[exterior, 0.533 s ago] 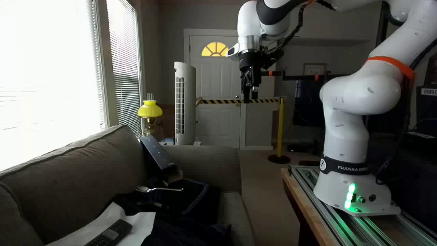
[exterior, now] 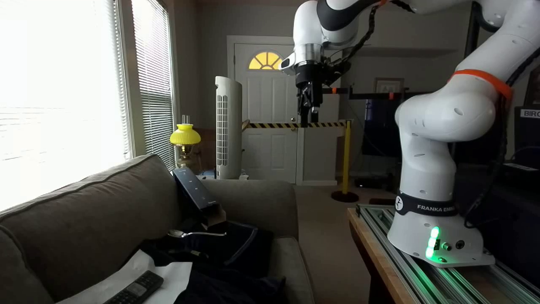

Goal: Turn the remote control 90 degrees

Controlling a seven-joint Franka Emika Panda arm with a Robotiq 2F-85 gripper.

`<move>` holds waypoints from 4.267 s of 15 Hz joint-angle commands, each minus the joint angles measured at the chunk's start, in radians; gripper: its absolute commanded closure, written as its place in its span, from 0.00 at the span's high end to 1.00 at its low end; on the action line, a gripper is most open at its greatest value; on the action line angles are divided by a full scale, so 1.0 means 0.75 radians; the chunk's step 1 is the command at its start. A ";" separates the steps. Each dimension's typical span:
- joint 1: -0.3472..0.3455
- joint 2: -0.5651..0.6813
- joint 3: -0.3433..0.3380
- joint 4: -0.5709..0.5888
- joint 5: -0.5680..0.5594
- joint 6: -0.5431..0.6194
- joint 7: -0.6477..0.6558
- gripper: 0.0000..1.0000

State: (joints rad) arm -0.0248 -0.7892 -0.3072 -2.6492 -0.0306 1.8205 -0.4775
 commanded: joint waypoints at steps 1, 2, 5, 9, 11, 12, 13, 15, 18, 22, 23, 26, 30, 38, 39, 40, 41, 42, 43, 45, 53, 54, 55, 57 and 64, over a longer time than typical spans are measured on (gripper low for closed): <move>0.057 0.081 0.063 0.046 -0.056 0.116 -0.091 1.00; 0.094 0.136 0.089 0.081 -0.053 0.160 -0.104 1.00; 0.210 0.291 0.144 0.146 -0.024 0.361 -0.182 1.00; 0.323 0.538 0.190 0.216 -0.009 0.655 -0.356 1.00; 0.340 0.659 0.197 0.239 -0.009 0.787 -0.486 1.00; 0.347 0.719 0.195 0.247 0.007 0.855 -0.569 1.00; 0.350 0.774 0.196 0.254 0.026 0.920 -0.652 1.00; 0.368 0.868 0.196 0.258 0.139 1.030 -0.855 1.00; 0.509 0.993 0.120 0.278 0.324 1.130 -1.148 1.00; 0.303 0.932 0.306 0.243 0.240 1.093 -0.997 1.00; 0.295 0.925 0.308 0.243 0.240 1.093 -0.997 1.00; 0.287 0.915 0.307 0.243 0.240 1.093 -0.996 1.00; 0.286 0.976 0.309 0.269 0.226 1.146 -1.003 1.00; 0.199 1.354 0.553 0.540 0.965 1.232 -1.665 1.00; 0.205 1.410 0.570 0.596 1.064 1.237 -1.765 1.00; 0.174 1.449 0.598 0.630 1.114 1.224 -1.857 1.00; 0.165 1.496 0.602 0.661 1.151 1.216 -1.952 1.00; 0.153 1.550 0.605 0.692 1.147 1.219 -2.017 1.00; 0.147 1.572 0.603 0.693 1.131 1.221 -2.061 1.00; 0.135 1.654 0.595 0.718 1.091 1.226 -2.133 1.00; 0.042 1.853 0.705 0.815 0.805 1.383 -2.055 1.00; 0.033 1.878 0.715 0.841 0.771 1.419 -2.029 1.00; 0.027 1.884 0.723 0.847 0.733 1.439 -1.990 1.00; 0.010 1.928 0.740 0.892 0.647 1.467 -1.912 1.00; 0.007 1.972 0.753 0.951 0.397 1.434 -1.604 1.00</move>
State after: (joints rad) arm -0.0019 0.6650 0.2389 -1.9581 0.3401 2.8911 -1.7835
